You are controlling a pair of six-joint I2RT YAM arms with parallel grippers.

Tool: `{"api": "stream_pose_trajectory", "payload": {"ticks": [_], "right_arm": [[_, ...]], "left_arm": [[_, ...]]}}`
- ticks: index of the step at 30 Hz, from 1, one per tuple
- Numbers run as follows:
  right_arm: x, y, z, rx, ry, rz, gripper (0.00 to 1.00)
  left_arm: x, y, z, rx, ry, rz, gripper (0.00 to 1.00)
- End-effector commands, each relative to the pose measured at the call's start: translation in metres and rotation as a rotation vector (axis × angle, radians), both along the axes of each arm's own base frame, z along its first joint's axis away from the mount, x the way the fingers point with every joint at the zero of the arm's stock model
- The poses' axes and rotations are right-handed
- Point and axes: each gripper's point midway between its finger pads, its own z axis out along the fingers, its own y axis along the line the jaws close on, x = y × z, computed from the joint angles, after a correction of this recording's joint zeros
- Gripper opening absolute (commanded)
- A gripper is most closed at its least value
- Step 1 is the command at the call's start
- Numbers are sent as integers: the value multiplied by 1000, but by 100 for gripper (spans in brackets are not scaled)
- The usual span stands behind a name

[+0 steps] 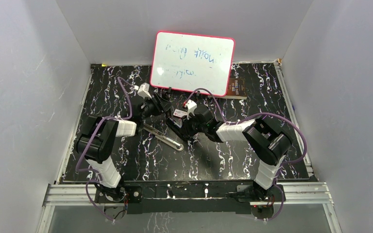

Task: Load the staples into the stapler
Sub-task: Close the stapler at the center of the board.

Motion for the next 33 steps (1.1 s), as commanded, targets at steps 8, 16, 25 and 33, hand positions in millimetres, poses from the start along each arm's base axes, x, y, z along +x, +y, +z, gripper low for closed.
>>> {"api": "stream_pose_trajectory", "payload": {"ticks": [8, 16, 25, 33], "right_arm": [[-14, -22, -38, -78, -45, 37, 0], [-11, -26, -36, -93, -185, 114, 0], [-2, -28, -42, -107, -232, 107, 0], [1, -30, -39, -78, -265, 84, 0]], "left_arm": [[-17, -14, 27, 165, -160, -106, 57], [-36, -19, 32, 294, -203, -167, 64], [-47, -23, 38, 387, -241, -216, 71], [-57, -33, 46, 372, -244, -261, 75]]}}
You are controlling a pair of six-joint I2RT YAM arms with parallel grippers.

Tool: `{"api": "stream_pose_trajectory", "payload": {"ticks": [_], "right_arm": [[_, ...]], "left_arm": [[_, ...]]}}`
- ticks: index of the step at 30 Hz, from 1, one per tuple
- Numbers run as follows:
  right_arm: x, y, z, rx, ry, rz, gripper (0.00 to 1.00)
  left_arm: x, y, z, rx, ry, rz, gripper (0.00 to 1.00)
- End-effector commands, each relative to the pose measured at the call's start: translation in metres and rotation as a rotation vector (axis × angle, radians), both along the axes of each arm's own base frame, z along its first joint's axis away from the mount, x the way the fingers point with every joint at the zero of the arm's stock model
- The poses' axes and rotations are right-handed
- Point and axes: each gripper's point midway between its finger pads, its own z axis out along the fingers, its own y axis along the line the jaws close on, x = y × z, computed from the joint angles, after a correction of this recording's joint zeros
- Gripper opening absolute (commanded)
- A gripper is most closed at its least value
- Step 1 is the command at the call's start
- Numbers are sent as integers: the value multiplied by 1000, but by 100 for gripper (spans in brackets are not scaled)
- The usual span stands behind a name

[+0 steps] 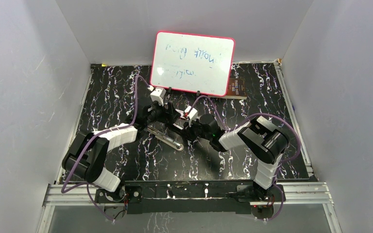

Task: Load the staples into the stapler
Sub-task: Close the stapler at the center of the board.

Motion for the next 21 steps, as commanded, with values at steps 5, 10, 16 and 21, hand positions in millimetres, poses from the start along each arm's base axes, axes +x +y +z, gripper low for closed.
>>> {"api": "stream_pose_trajectory", "payload": {"ticks": [5, 10, 16, 21], "right_arm": [[-4, -23, -36, -97, 40, -25, 0], [-8, -19, -37, -78, 43, 9, 14], [-8, -17, -31, -62, 7, 31, 33], [-12, -15, -27, -50, -8, 62, 40]], "left_arm": [[-6, -11, 25, -23, -41, -55, 76], [-9, -13, 26, -27, -34, -69, 76], [-11, -16, 32, -41, -24, -90, 77], [-16, -21, 37, -60, -13, -118, 77]]}}
